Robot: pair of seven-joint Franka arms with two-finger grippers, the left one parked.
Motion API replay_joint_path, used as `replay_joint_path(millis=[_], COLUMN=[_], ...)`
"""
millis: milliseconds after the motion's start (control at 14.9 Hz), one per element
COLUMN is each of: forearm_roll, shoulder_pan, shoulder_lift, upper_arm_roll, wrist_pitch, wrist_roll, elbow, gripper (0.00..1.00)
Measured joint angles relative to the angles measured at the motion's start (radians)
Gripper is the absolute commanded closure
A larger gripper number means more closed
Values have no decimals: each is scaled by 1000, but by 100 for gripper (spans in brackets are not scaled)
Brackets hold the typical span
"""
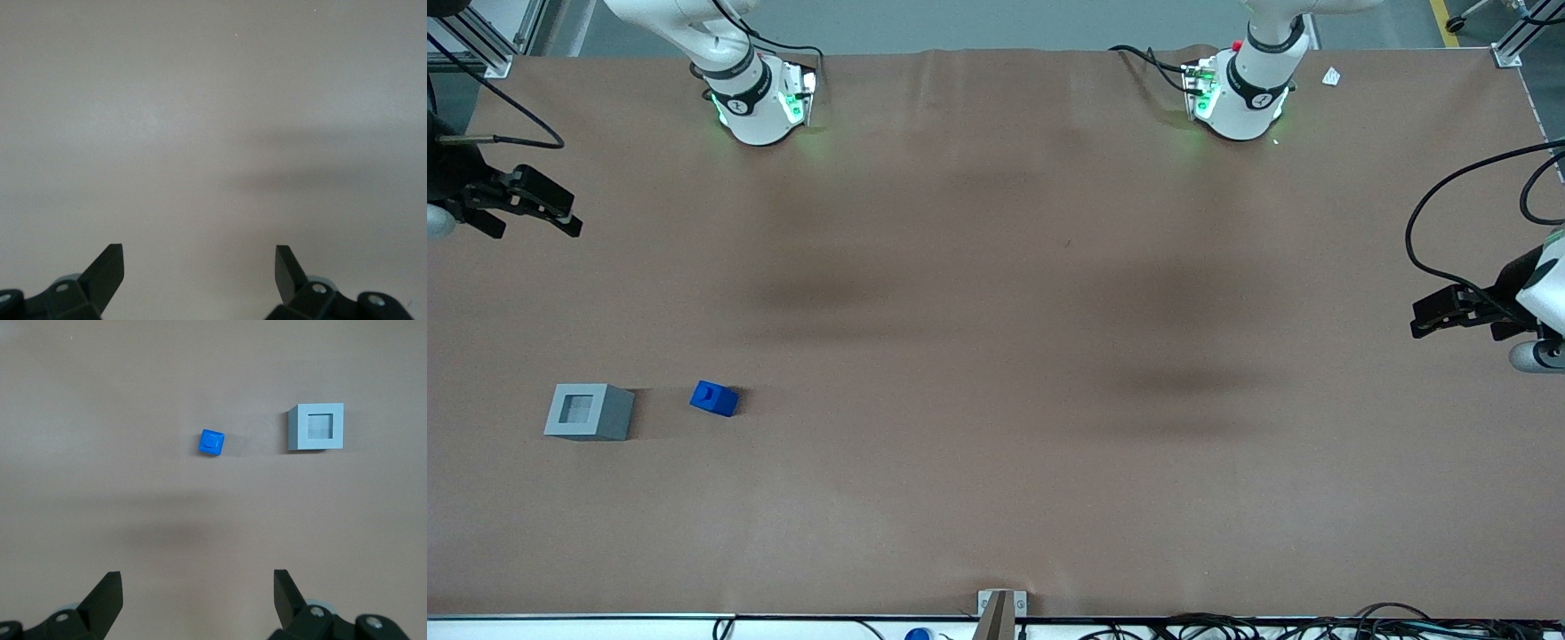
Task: Insert blue part into gray base with right arm
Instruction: 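Move the open right gripper over the small blue block and lower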
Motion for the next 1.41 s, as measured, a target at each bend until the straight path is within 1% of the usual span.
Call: replay_joint_path(millis=[603, 803, 1004, 1205, 1406], forearm_roll=[0, 0, 0, 0, 0], shoulder_pan=[-2, -2, -1, 3, 4], shoulder_lift=[0, 24, 106, 227, 336], upper_arm_roll=[-2, -3, -1, 1, 1], wrist_pitch=[2, 14, 77, 186, 295], wrist_roll=[3, 3, 3, 3, 7], elbow=[24, 21, 14, 9, 9], gripper=[0, 0, 0, 0, 3])
